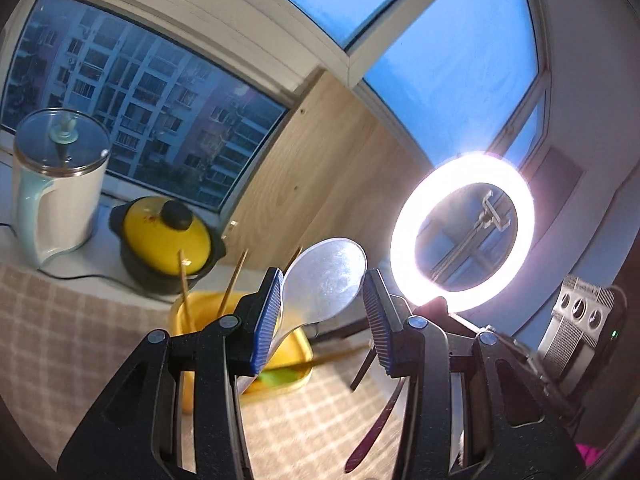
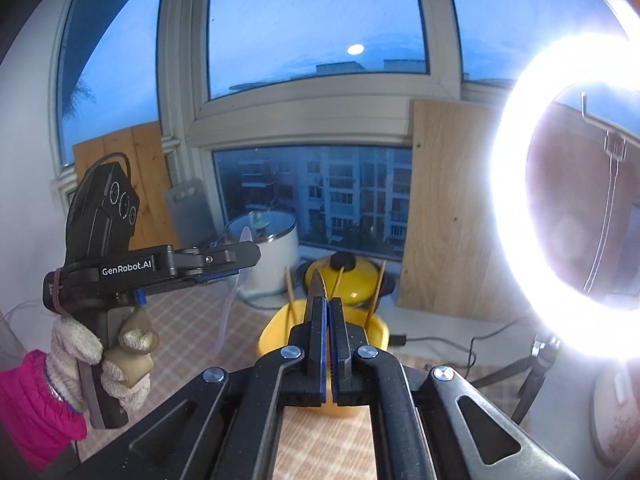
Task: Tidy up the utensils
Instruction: 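Lift and carry both spoons to the yellow bucket with both grippers, then open both grippers over the bucket, dropping the spoons inside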
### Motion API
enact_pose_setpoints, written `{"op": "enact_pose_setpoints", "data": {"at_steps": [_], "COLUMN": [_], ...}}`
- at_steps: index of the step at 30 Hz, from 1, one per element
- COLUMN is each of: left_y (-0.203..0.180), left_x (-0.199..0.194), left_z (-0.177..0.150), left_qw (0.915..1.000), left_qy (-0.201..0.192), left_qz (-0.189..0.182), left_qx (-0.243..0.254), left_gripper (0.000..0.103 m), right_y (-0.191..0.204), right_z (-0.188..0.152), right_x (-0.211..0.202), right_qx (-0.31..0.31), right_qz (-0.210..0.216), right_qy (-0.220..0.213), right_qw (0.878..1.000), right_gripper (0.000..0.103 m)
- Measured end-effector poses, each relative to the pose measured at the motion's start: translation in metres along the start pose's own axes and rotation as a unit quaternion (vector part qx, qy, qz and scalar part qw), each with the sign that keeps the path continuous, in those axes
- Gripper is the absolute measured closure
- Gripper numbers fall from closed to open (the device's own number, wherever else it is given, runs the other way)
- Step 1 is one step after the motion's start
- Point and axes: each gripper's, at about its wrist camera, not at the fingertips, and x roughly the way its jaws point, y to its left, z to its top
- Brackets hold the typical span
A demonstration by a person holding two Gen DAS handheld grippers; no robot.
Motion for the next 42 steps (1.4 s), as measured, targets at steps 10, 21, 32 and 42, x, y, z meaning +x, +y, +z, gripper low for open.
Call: {"op": "enact_pose_setpoints", "data": {"at_steps": [10,21,32,42], "left_y": [0.009,0.025,0.05,0.059], "left_x": [0.038,0.071,0.069,0.053], "left_z": [0.026,0.026,0.014,0.002], "left_qw": [0.9993,0.9996,0.9991,0.9988], "left_qy": [-0.014,0.004,0.015,0.02], "left_qz": [-0.021,-0.015,0.005,0.019], "left_qx": [-0.027,-0.024,-0.04,-0.04], "left_gripper": [0.061,0.061,0.061,0.061], "right_y": [-0.019,-0.019,-0.022,-0.027], "right_z": [0.016,0.019,0.013,-0.005], "right_x": [0.029,0.057,0.085,0.093], "right_qx": [0.012,-0.015,-0.013,0.008], "right_qz": [-0.026,-0.081,-0.084,-0.064], "right_qy": [0.001,-0.008,0.009,0.035], "right_qw": [1.0,0.997,0.996,0.997], "right_gripper": [0.103,0.103,0.103,0.103]}}
